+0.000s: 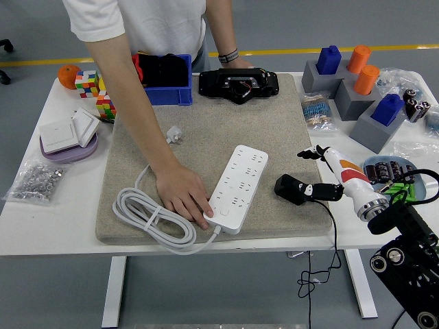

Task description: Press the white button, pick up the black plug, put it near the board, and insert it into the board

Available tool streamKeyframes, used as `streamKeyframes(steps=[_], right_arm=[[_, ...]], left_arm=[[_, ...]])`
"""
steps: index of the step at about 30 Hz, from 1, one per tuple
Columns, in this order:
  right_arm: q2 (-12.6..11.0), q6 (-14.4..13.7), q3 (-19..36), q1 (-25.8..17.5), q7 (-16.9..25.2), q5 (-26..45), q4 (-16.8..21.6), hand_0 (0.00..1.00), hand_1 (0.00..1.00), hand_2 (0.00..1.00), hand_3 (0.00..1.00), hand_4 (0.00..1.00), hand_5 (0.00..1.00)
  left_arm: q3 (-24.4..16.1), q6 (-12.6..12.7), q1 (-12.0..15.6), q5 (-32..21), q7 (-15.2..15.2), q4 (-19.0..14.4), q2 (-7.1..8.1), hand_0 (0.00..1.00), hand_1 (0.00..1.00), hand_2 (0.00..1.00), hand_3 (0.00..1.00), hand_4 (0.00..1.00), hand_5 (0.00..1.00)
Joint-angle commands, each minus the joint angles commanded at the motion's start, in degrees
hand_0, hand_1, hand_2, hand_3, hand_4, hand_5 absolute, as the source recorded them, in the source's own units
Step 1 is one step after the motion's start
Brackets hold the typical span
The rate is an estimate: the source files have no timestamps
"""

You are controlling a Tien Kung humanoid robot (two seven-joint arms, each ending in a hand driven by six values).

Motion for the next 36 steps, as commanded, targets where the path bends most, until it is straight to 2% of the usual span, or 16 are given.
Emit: streamKeyframes(steps=[5, 6, 9, 11, 12, 17, 18, 23, 24, 29, 30, 35, 36], right_arm=[[0.4, -1.1, -0.7, -1.0, 0.2, 1.5, -2.3, 0.851, 0.841, 0.818, 0.803, 0.998, 0.306], [0.5, -1.3, -1.0, -1.1, 0.2, 1.7, -2.6, 0.846, 0.823, 0.793, 0.804, 0.998, 0.343], [0.5, -1.7, -1.5, -1.2, 0.5, 2.1, -3.0, 0.846, 0.823, 0.793, 0.804, 0.998, 0.343], [0.7, -2.8, -2.0, -1.2, 1.3, 2.6, -3.7, 0.846, 0.823, 0.793, 0.804, 0.998, 0.343], [0.7, -3.3, -2.2, -1.2, 1.9, 3.0, -4.1, 0.765, 0.743, 0.703, 0.758, 0.998, 0.301], [0.6, -5.4, -3.7, -0.9, 4.5, 5.3, -6.1, 0.765, 0.743, 0.703, 0.758, 0.998, 0.301], [0.7, -5.9, -4.2, -0.7, 5.2, 5.9, -6.7, 0.69, 0.677, 0.646, 0.711, 0.982, 0.182], [0.8, -7.6, -6.0, 0.1, 7.3, 7.4, -8.5, 0.69, 0.677, 0.646, 0.711, 0.982, 0.182], [0.8, -8.0, -6.4, 0.3, 7.8, 7.7, -8.8, 0.641, 0.641, 0.603, 0.653, 0.887, 0.095], [1.1, -9.1, -8.0, 1.5, 9.1, 8.5, -11.1, 0.641, 0.641, 0.603, 0.653, 0.887, 0.095], [1.2, -9.3, -8.4, 1.8, 9.2, 8.7, -11.8, 0.579, 0.603, 0.556, 0.604, 0.824, 0.055], [1.5, -10.6, -9.3, 2.6, 10.2, 9.1, -13.1, 0.579, 0.603, 0.556, 0.604, 0.824, 0.055], [1.5, -10.7, -9.3, 2.6, 10.2, 9.0, -13.2, 0.537, 0.54, 0.518, 0.588, 0.784, 0.03]], left_arm=[[0.0, 0.1, -0.1, 0.0, 0.0, 0.0, -0.07, 0.708, 0.663, 0.589, 0.682, 0.645, 0.291], [0.0, 0.1, 0.0, -0.1, -0.1, 0.0, -0.11, 0.708, 0.663, 0.589, 0.681, 0.645, 0.292], [0.2, 0.1, 0.0, -0.3, -0.1, 0.0, -0.14, 0.708, 0.663, 0.589, 0.681, 0.645, 0.292], [0.1, 0.1, 0.0, -0.1, 0.0, 0.0, -0.14, 0.708, 0.663, 0.589, 0.681, 0.645, 0.292], [0.2, 0.1, 0.0, -0.1, 0.0, 0.0, -0.14, 0.707, 0.663, 0.589, 0.681, 0.644, 0.288], [0.2, 0.1, -0.1, -0.2, 0.0, 0.0, -0.17, 0.707, 0.663, 0.589, 0.681, 0.644, 0.288], [0.3, 0.1, -0.1, -0.3, -0.1, 0.0, -0.16, 0.707, 0.663, 0.589, 0.681, 0.645, 0.288], [0.5, 0.1, -0.2, -0.6, -0.1, 0.0, -0.12, 0.707, 0.663, 0.589, 0.681, 0.645, 0.288], [0.4, 0.1, -0.2, -0.5, -0.1, 0.0, -0.11, 0.707, 0.663, 0.589, 0.681, 0.645, 0.288], [0.5, 0.1, -0.3, -0.4, 0.0, 0.0, -0.1, 0.707, 0.663, 0.589, 0.681, 0.645, 0.288], [0.5, 0.1, -0.3, -0.5, -0.1, 0.0, -0.1, 0.708, 0.663, 0.589, 0.682, 0.644, 0.287], [0.6, 0.1, -0.2, -0.6, 0.0, 0.0, -0.11, 0.708, 0.663, 0.589, 0.682, 0.644, 0.287], [0.6, 0.1, -0.2, -0.6, 0.0, 0.0, -0.11, 0.708, 0.663, 0.589, 0.682, 0.645, 0.289]])
